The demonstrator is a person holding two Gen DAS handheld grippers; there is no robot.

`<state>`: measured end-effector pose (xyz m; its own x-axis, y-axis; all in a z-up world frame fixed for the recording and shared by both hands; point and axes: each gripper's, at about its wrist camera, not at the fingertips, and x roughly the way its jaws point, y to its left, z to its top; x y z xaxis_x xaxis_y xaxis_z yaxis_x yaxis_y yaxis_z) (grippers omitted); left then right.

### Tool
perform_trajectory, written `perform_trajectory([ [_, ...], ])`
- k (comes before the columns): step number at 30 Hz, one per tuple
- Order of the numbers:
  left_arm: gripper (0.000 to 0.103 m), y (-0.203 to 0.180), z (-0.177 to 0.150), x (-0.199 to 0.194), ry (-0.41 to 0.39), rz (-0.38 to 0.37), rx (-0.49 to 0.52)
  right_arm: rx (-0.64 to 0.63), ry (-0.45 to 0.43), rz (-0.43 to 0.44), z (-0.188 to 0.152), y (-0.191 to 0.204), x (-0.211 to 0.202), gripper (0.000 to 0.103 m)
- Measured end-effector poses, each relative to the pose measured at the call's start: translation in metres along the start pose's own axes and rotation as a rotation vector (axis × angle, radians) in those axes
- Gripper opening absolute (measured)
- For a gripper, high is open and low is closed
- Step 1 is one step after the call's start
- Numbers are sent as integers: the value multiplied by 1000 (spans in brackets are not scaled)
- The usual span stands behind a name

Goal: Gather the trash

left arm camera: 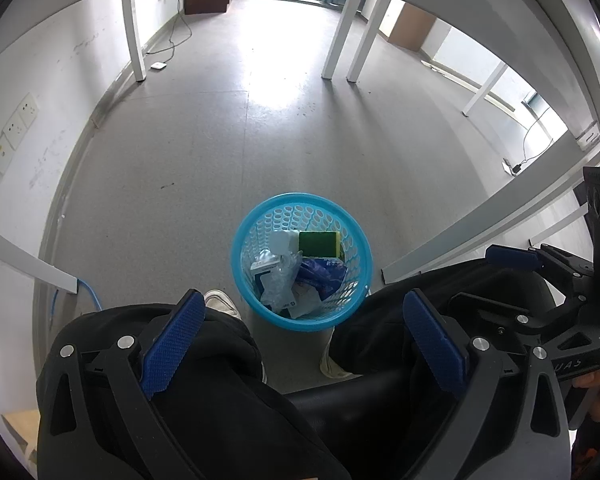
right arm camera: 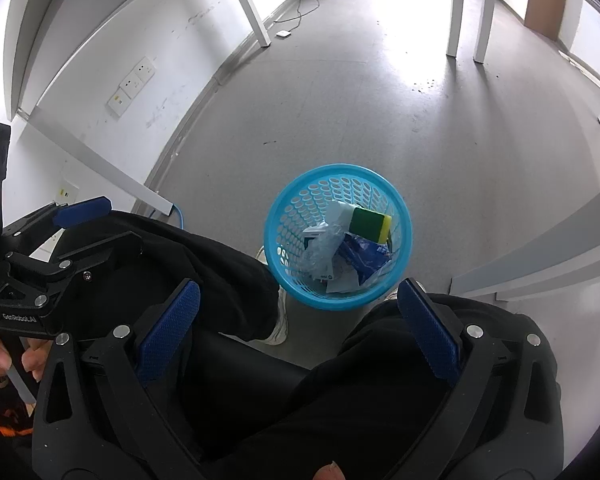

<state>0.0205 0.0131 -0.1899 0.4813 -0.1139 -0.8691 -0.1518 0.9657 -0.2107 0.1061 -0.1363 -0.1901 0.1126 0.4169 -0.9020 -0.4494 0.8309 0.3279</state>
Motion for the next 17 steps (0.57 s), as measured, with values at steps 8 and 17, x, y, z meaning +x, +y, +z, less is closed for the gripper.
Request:
perform_trajectory([
  [8, 97, -1, -1, 0, 2, -3, 8, 0, -1, 0, 0, -1, 0, 95],
  [17, 97, -1, -6, 3, 12, -17, 14, 0, -1, 0, 0, 0, 0, 95],
])
